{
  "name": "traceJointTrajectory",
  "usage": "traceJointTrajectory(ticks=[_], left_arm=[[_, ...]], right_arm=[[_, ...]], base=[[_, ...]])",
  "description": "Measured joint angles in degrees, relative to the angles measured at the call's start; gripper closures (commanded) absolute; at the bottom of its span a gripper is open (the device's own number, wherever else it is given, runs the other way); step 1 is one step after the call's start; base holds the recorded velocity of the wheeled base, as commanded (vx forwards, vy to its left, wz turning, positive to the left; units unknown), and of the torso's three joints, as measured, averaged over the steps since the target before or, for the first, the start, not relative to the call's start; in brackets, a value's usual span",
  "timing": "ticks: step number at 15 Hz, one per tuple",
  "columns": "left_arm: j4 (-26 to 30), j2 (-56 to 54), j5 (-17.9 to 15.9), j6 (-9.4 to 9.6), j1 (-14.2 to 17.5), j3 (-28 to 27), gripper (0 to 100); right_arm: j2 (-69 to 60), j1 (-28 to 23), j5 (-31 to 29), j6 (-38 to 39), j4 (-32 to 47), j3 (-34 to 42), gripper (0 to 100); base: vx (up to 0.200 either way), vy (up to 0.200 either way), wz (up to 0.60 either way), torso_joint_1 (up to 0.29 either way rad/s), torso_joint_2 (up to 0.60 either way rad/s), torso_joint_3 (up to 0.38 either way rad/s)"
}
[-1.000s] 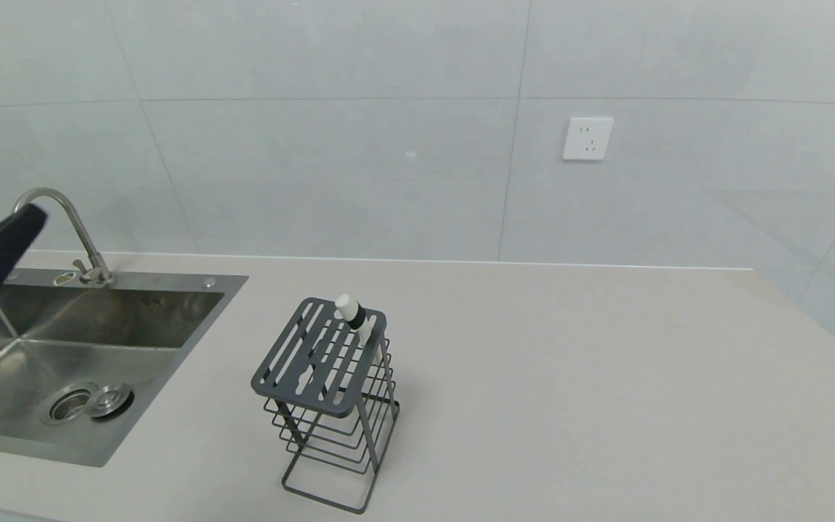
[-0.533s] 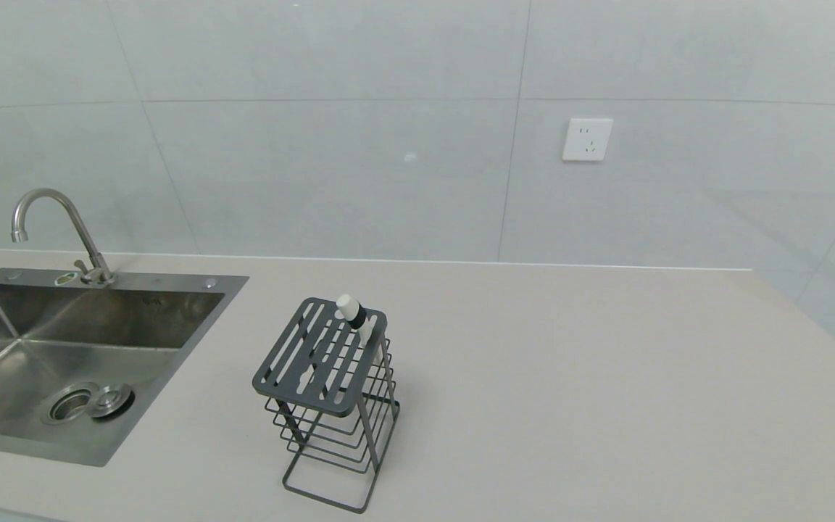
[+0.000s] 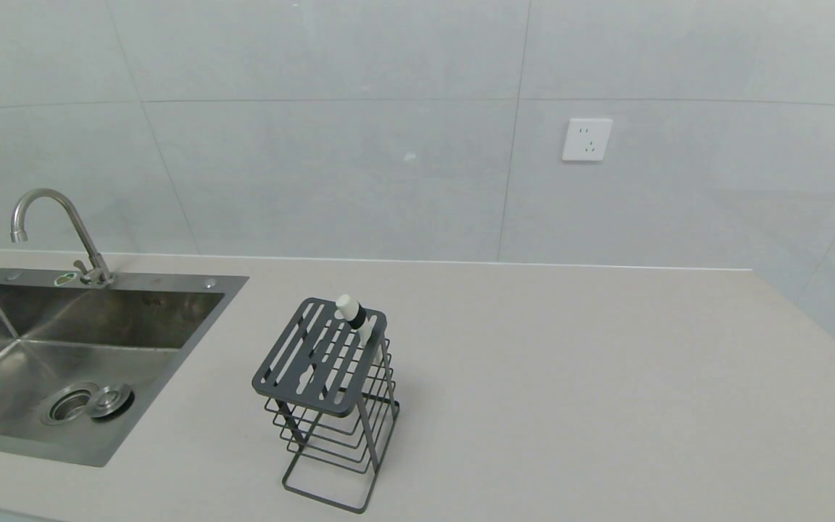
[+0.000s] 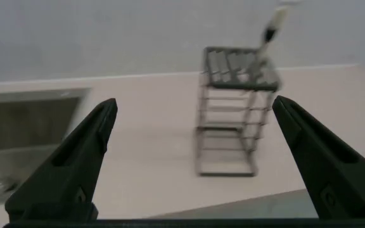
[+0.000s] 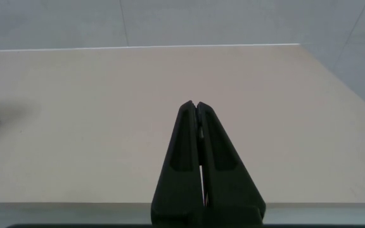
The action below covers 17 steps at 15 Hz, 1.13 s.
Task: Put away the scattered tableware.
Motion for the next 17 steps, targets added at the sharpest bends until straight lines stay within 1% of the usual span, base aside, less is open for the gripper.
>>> traceJointTrajectory(ticks=[1,2,4,5,6,17], left_arm=[[-0.3,-0.37,2.62,1.79,0.05,0.0,0],[-0.46,-0.63,3.08,1.87,0.05,0.02,0],[0.5,-0.73,3.36,-0.32,-0.02,0.02,0],[3.28,-0.74,3.12,-1.88,-0.05,0.06,0],[2.86,-0.77,2.97,-2.49,-0.05,0.11,0],[2.49,-0.79,2.95,-2.79,-0.05,0.33,0]], right_arm=[[0.0,0.0,0.0,-0.02,0.01,0.0,100],[0.0,0.0,0.0,-0.05,0.0,0.0,100],[0.0,0.0,0.0,0.0,0.0,0.0,100],[0.0,0.02,0.0,0.02,0.01,0.0,100],[0.0,0.0,0.0,0.07,0.0,0.0,100],[0.02,0.0,0.0,0.07,0.01,0.0,100]], base=[[0.0,0.0,0.0,0.0,0.0,0.0],[0.0,0.0,0.0,0.0,0.0,0.0],[0.0,0.0,0.0,0.0,0.0,0.0],[0.0,0.0,0.0,0.0,0.0,0.0],[0.0,0.0,0.0,0.0,0.0,0.0],[0.0,0.0,0.0,0.0,0.0,0.0]])
